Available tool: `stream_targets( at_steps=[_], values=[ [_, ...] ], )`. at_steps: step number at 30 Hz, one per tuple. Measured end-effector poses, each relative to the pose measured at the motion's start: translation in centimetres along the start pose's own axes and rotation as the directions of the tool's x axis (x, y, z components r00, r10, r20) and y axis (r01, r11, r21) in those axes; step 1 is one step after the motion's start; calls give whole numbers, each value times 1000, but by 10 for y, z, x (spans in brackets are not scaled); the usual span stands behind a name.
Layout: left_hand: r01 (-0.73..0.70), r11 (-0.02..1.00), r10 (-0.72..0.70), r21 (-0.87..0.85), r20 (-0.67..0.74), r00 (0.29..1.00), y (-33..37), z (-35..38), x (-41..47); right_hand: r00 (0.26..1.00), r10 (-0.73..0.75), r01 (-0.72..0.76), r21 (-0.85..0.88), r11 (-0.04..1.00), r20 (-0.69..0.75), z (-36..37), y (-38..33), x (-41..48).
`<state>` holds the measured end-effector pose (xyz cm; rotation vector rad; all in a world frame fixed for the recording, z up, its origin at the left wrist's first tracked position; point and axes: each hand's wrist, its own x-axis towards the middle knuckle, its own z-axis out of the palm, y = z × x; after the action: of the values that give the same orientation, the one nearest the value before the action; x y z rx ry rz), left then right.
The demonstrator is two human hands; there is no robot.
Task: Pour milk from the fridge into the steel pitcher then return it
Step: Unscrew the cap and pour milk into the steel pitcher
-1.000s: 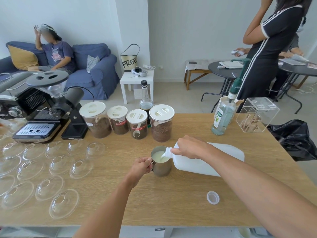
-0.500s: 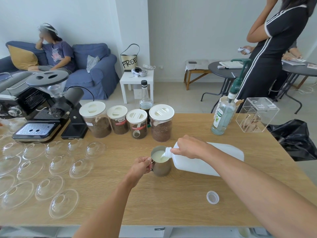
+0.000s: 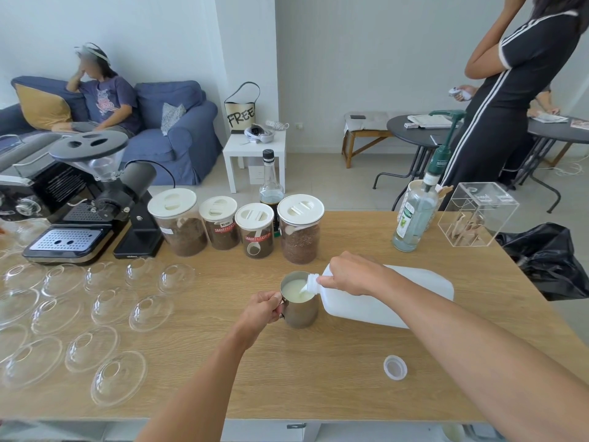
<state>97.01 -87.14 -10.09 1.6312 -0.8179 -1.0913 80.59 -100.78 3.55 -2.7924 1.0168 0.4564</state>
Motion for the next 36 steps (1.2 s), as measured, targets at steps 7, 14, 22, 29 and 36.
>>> stream_targets(
  at_steps=[7,14,22,29,36],
  values=[
    [1,1000,-1,-17,0,1000,1,1,0,1000,5,-5,-7,1000,-4,0,0,1],
    [-2,1000,2,-27,-1,1000,0,1,0,1000,-4,4,-12,1000,-11,0,0,1],
    [10,1000,-10,-16,-7,1000,2,1,-1,1000,-3,3,-21,1000,-7,-1,-1,-1],
    [8,1000,-8,-22,-8,1000,1,2,0,1000,-5,4,-19,1000,-13,0,-1,0],
    [1,1000,-2,-19,-10,1000,-2,1,2,1000,4,-5,-31,1000,-14,0,-1,0]
  ],
)
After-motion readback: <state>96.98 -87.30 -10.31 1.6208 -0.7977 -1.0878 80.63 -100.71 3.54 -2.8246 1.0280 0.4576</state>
